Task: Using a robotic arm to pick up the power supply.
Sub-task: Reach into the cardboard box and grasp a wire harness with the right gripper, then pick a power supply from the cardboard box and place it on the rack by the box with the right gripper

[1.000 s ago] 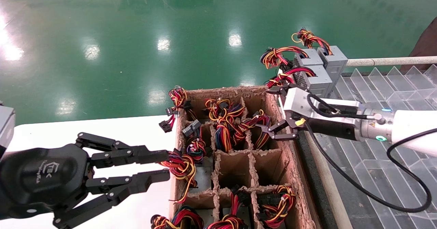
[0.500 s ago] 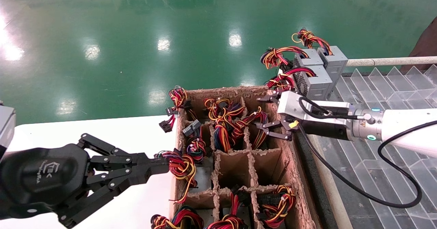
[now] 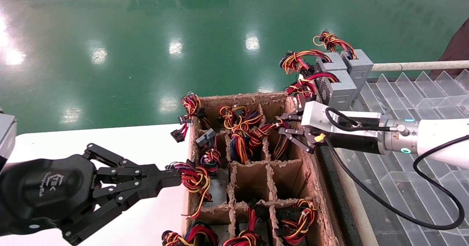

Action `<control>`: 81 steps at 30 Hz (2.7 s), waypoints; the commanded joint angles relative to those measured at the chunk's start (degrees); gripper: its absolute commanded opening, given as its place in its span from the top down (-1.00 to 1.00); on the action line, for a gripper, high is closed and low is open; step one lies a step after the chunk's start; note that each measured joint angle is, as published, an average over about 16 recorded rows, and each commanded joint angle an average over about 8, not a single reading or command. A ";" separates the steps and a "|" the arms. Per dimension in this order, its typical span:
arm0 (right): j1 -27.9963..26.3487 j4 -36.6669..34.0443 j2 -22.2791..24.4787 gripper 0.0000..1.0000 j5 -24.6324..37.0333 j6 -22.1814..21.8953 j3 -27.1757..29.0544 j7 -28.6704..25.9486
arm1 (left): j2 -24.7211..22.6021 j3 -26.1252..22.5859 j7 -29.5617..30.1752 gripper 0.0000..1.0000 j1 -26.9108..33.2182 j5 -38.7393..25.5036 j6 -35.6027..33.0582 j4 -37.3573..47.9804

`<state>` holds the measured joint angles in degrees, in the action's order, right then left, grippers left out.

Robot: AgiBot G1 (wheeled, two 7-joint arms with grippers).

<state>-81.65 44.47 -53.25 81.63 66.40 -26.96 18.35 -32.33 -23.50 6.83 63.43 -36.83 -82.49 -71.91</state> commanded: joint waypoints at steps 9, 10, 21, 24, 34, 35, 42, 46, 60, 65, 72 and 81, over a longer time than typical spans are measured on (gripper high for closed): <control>1.24 4.26 1.46 1.00 -0.88 -0.20 0.70 -1.16 | 0.00 0.00 0.00 1.00 0.00 0.00 0.00 0.00; 1.37 4.80 1.64 1.00 -0.97 -0.25 0.80 -1.16 | 0.00 0.00 0.00 1.00 0.00 0.00 0.00 0.00; 1.94 14.09 4.98 1.00 -1.68 -1.08 2.41 -0.95 | 0.00 0.00 0.00 1.00 0.00 0.00 0.00 0.00; 2.13 17.11 6.06 1.00 -2.22 -1.56 3.18 -1.41 | 0.00 0.00 0.00 1.00 0.00 0.00 0.00 0.00; 1.20 26.45 8.85 1.00 -3.35 -3.76 5.77 -3.28 | 0.00 -0.01 0.00 1.00 0.00 0.00 0.00 0.00; 0.87 27.11 9.02 1.00 -3.28 -3.92 5.94 -3.34 | 0.00 -0.01 0.00 1.00 0.00 0.00 0.00 0.00; -2.71 30.00 9.59 1.00 -2.22 -4.22 6.59 -3.01 | 0.00 -0.01 0.00 1.00 0.00 0.00 0.00 0.00; -5.52 30.75 9.73 1.00 -1.51 -4.01 6.82 -3.09 | 0.00 -0.01 0.00 1.00 0.00 0.00 0.00 0.00; -11.61 31.50 11.57 1.00 1.60 -4.84 7.81 -3.57 | 0.00 -0.01 0.00 1.00 0.00 0.01 0.00 0.00; -12.50 31.99 13.17 1.00 3.55 -5.66 8.10 -4.88 | 0.00 -0.01 0.00 1.00 0.00 0.01 0.00 0.00; -12.59 32.52 17.06 1.00 6.63 -6.29 8.58 -8.49 | 0.00 -0.01 -0.01 1.00 0.00 0.01 0.00 0.00; -9.33 32.91 23.50 1.00 8.19 -6.01 9.60 -13.50 | 0.00 -0.01 -0.01 1.00 0.00 0.01 0.00 0.00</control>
<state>-90.59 77.36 -30.05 89.44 60.00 -17.26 5.29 -32.33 -23.52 6.83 63.43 -36.82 -82.49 -71.91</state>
